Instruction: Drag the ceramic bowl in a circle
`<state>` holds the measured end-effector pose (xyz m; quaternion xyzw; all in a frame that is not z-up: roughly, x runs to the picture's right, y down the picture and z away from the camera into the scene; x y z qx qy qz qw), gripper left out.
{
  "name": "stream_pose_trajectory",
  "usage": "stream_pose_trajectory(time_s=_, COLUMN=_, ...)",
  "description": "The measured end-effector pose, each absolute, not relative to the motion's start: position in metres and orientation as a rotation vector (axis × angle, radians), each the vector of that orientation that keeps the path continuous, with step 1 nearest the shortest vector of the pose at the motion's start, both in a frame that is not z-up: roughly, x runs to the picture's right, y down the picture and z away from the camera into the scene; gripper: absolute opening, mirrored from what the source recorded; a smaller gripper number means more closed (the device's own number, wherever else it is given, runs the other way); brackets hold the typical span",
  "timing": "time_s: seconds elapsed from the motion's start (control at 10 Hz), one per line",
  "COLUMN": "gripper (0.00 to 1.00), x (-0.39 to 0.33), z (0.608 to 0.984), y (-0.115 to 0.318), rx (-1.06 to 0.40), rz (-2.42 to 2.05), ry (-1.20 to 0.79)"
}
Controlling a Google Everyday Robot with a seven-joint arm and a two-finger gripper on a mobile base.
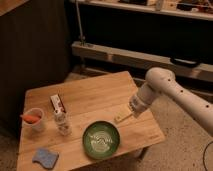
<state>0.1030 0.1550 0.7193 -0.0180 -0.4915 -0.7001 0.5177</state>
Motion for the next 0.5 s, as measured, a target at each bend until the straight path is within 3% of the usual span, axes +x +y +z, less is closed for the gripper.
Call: stream_pose_trajectory(time_s=0.5, gripper=0.8, x=0.09, z=0.728, y=0.181, rx=-0.165, rz=-1.634, ry=-1.208)
